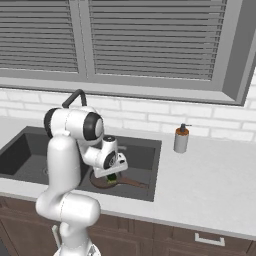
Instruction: Pick the pan and sponge and place them into the sink. Then turn on the water.
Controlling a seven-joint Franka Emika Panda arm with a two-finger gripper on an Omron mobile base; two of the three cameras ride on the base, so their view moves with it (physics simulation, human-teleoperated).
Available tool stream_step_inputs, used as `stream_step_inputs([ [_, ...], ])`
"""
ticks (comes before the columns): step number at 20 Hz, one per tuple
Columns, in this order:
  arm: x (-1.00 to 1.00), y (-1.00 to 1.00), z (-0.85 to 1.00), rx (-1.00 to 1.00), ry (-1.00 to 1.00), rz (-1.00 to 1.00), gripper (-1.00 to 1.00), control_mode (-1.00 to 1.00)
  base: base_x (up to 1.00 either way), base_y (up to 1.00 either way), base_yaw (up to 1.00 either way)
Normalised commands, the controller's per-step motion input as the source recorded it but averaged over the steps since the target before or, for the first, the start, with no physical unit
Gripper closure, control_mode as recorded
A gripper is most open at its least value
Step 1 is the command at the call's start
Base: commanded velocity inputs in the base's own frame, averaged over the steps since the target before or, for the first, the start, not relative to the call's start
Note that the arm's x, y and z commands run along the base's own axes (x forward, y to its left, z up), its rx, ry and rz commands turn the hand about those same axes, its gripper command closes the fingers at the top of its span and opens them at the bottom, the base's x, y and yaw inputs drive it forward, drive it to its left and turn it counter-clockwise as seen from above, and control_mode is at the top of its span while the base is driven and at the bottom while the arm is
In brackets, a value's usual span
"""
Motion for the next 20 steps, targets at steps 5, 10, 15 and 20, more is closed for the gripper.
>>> stream_step_inputs([
  [5,0.01,-0.02,0.02,0.07,0.0,0.0,-1.0,-1.0,0.0,0.0,0.0],
  [10,-0.21,0.04,0.73,0.11,0.0,0.0,-1.0,-1.0,0.0,0.0,0.0],
  [15,-0.37,0.09,1.0,0.11,0.0,-0.07,-1.0,-1.0,0.0,0.0,0.0],
  [20,-0.13,0.26,1.0,0.08,0.0,-0.14,-1.0,-1.0,0.0,0.0,0.0],
])
